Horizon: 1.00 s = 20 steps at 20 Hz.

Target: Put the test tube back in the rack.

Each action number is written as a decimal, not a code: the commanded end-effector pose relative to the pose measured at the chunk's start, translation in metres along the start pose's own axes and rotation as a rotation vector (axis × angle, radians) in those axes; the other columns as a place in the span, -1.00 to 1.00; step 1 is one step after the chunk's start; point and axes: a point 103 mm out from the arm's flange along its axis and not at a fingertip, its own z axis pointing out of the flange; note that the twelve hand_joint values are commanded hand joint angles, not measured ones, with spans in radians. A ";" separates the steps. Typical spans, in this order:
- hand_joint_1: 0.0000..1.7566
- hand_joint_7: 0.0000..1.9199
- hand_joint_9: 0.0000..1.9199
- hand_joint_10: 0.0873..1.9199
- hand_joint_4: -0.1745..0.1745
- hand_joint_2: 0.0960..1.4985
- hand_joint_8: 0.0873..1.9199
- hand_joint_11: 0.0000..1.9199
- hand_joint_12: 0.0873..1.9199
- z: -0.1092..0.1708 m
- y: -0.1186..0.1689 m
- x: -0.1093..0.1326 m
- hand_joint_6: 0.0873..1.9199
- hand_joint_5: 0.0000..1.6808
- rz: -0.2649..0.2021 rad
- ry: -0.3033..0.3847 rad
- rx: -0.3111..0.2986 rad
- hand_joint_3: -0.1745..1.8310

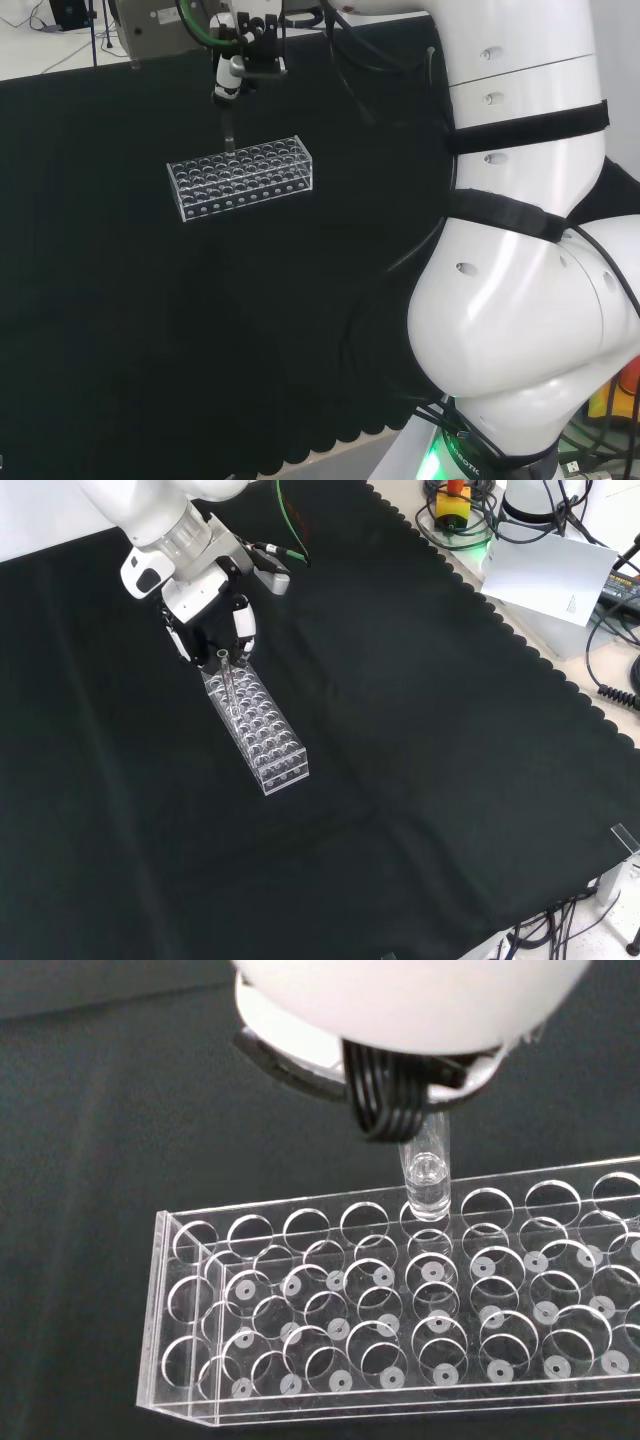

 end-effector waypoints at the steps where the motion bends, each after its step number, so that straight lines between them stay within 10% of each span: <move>1: 0.64 0.51 0.64 -1.00 -1.00 -0.30 -0.38 0.28 -0.13 0.006 0.001 0.003 -0.60 0.53 -0.005 0.003 0.015 -0.15; 20: 0.64 0.51 0.63 -1.00 -1.00 -0.30 -0.39 0.28 -0.13 0.031 0.014 0.001 -0.60 0.53 0.008 0.019 0.065 -0.15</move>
